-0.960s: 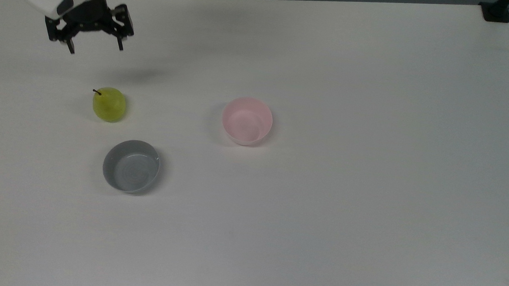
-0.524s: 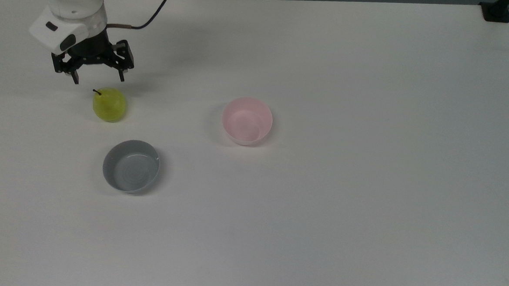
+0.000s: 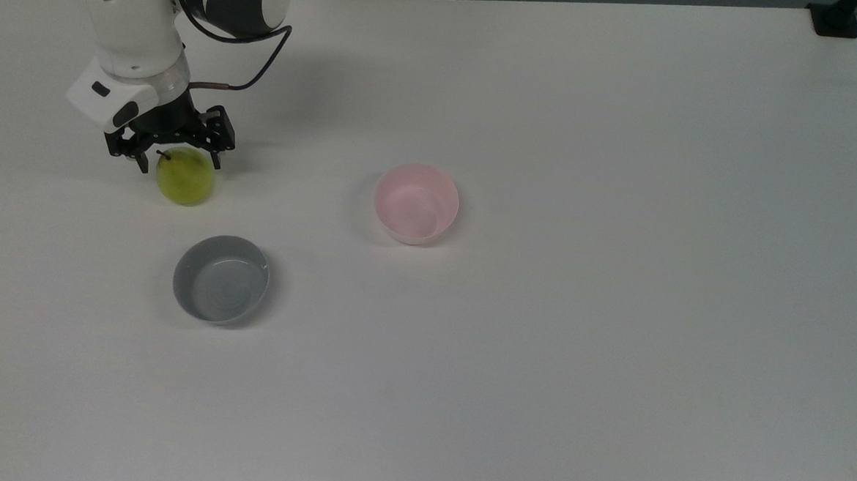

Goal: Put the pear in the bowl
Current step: 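Close the gripper on the pear and lift it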

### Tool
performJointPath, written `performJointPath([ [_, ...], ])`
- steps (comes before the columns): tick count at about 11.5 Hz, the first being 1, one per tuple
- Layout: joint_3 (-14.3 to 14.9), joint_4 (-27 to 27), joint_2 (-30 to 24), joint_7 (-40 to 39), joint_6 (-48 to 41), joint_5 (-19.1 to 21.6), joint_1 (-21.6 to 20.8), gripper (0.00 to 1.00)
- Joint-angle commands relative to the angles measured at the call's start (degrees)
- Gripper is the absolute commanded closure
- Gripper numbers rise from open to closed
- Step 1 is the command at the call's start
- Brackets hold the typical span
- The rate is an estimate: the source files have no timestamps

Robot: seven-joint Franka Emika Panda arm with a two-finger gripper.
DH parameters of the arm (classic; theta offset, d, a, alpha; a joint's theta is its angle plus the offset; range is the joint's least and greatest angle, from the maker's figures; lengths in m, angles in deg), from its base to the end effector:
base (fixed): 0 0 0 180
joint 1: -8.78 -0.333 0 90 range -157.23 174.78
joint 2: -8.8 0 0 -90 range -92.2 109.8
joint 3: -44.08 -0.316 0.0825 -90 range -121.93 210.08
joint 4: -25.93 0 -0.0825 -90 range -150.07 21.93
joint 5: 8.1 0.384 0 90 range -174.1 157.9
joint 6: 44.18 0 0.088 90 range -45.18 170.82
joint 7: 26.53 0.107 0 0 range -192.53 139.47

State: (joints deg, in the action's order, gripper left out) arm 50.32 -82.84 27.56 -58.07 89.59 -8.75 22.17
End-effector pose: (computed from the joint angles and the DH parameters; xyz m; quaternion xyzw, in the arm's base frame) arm 0.5980 -0.2093 0.3415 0.9920 0.1110 0.0406 0.0434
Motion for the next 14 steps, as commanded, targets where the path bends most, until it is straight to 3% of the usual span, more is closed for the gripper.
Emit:
performJointPath([
  [1,0.3,-0.6,1.4,0.6,4.0,0.9,-0.4,0.18],
  [3,0.3,-0.5,1.5,0.5,4.3,0.9,-0.4,0.6],
  [4,0.3,-0.5,1.5,0.5,4.1,0.9,-0.5,0.72],
  [6,0.3,-0.4,0.6,0.6,2.6,0.9,-0.4,0.76],
  [10,-0.3,2.1,-6.1,0.6,-9.2,0.9,-1.6,0.77],
  [12,-2.8,2.2,-9.9,3.7,-12.4,0.9,-2.4,0.77],
  [14,-4.7,6.8,-11.7,10.3,-20.4,0.9,-4.2,0.77],
])
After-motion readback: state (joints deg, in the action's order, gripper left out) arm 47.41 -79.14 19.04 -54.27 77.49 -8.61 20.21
